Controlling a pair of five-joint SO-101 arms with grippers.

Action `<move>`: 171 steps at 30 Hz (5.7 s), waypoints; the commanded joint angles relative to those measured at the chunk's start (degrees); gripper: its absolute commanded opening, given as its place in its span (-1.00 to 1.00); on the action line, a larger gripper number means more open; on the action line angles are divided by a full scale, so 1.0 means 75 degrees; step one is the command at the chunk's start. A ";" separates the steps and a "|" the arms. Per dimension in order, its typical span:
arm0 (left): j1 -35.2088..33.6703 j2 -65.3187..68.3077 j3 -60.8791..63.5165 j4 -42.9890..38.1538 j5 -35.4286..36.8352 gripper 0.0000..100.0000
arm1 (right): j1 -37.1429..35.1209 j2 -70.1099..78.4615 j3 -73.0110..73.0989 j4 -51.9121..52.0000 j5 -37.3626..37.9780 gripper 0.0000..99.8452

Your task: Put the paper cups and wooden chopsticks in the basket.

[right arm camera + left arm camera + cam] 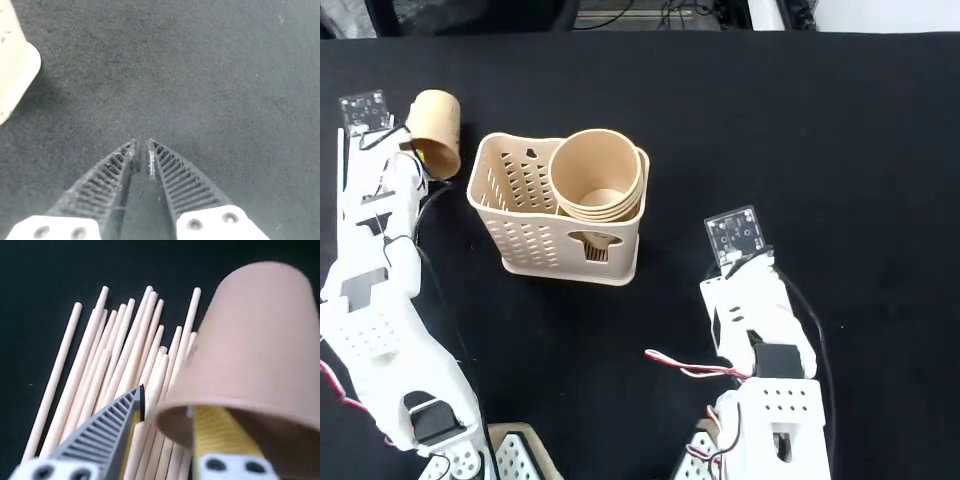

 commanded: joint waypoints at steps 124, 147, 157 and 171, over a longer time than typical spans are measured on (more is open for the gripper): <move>0.5468 -0.7725 -0.3686 1.3445 0.0105 -0.92 | -0.0094 -0.0029 0.0100 -0.0352 0.0352 -0.91; 0.5632 -0.7607 -0.5175 1.2519 0.0949 -0.75 | -0.0094 -0.0029 0.0100 -0.0352 0.0363 -0.91; 0.5374 -0.7455 -0.4366 1.1100 0.1536 -0.75 | -0.0105 -0.0029 0.0100 -0.0352 0.0363 -0.91; 0.5960 -0.7467 -0.3382 0.9963 0.2743 -0.75 | -0.0117 -0.0029 0.0100 -0.0352 0.0363 -0.91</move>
